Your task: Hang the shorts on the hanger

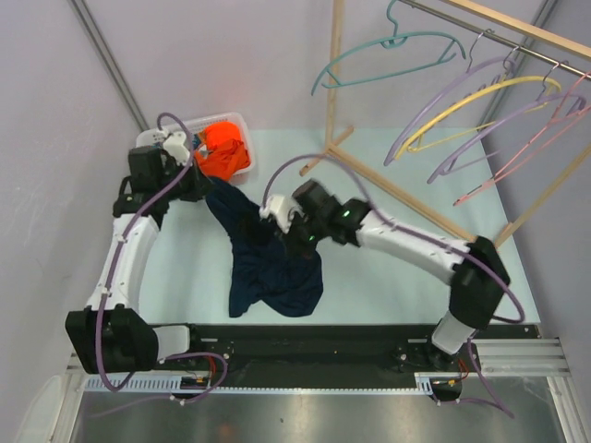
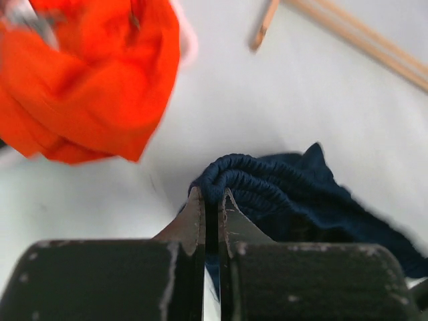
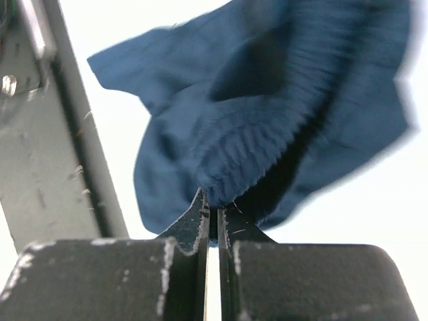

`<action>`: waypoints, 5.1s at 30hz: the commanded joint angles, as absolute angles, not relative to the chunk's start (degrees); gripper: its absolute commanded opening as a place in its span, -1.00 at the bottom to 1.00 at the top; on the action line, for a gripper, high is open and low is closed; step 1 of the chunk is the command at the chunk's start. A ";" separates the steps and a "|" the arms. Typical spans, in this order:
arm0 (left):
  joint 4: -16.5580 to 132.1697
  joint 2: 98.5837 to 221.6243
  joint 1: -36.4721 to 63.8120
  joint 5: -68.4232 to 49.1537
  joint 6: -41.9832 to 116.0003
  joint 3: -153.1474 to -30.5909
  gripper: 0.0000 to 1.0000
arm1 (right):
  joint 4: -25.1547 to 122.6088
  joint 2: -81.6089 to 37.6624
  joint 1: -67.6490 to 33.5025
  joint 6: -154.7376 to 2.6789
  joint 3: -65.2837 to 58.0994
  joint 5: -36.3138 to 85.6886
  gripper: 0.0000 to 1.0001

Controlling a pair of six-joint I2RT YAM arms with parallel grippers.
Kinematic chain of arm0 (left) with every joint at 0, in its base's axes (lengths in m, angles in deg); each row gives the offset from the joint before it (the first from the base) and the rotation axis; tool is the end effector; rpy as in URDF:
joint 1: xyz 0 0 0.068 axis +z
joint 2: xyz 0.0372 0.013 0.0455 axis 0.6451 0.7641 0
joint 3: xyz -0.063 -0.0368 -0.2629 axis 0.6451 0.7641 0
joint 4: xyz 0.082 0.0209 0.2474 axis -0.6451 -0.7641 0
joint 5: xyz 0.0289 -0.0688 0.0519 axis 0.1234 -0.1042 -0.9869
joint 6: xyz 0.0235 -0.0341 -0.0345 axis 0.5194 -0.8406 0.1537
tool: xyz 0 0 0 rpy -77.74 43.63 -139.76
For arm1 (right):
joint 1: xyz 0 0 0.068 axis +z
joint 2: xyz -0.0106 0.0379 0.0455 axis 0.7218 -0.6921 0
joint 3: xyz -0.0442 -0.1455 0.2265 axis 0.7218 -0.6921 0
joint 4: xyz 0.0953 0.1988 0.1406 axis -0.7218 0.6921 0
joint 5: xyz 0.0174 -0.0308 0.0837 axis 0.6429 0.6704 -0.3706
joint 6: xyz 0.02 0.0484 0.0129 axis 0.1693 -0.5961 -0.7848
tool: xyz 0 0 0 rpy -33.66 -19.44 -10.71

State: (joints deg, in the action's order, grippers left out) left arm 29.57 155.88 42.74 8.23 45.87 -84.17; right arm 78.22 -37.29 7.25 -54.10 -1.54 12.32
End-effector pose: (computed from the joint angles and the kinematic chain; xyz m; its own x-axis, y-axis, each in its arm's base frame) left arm 0.2746 -0.0032 0.3369 -0.5568 -0.0676 -0.8279 0.3033 0.9113 -0.2784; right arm 0.2113 0.3056 0.2732 -0.2007 -0.6823 -0.7030 -0.9752 0.2077 0.0767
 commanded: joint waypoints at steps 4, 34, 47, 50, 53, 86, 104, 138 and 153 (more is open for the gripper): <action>24.06 152.73 45.27 20.93 55.88 -103.62 -0.99 | 96.37 -24.13 -5.14 -39.27 17.79 13.34 -1.00; 23.89 134.98 43.60 32.65 58.24 -96.54 -0.99 | 101.75 -4.10 2.49 -3.56 13.74 30.74 -1.00; 31.72 138.38 36.92 31.06 78.53 -64.72 -0.99 | 83.84 -12.51 -4.45 -2.69 -13.20 21.70 -1.00; 28.74 140.33 36.13 30.88 88.90 -61.46 -0.92 | 80.58 -14.19 -2.79 -0.23 -20.06 20.64 -1.00; 27.85 142.53 35.51 29.13 95.77 -58.03 -0.82 | 77.32 -16.12 0.37 1.62 -26.13 21.34 -1.00; 35.73 152.71 30.16 20.70 56.07 -103.26 0.94 | 76.35 8.83 19.37 -29.73 -13.41 35.31 1.00; 55.43 202.11 19.69 16.81 45.24 -154.25 1.00 | 84.78 14.19 1.88 -43.11 -3.73 26.09 0.99; 51.04 209.41 8.00 8.04 53.95 -160.31 -0.48 | 86.10 15.51 -1.02 -42.14 -3.64 28.20 1.00; 74.58 209.95 7.91 7.41 48.94 -153.22 -1.00 | 87.16 14.81 -0.94 -41.70 -3.73 28.90 1.00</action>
State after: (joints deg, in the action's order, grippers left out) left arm 60.72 211.39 7.74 6.29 51.88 -155.42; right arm 87.55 14.75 -0.73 -41.73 -5.69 27.79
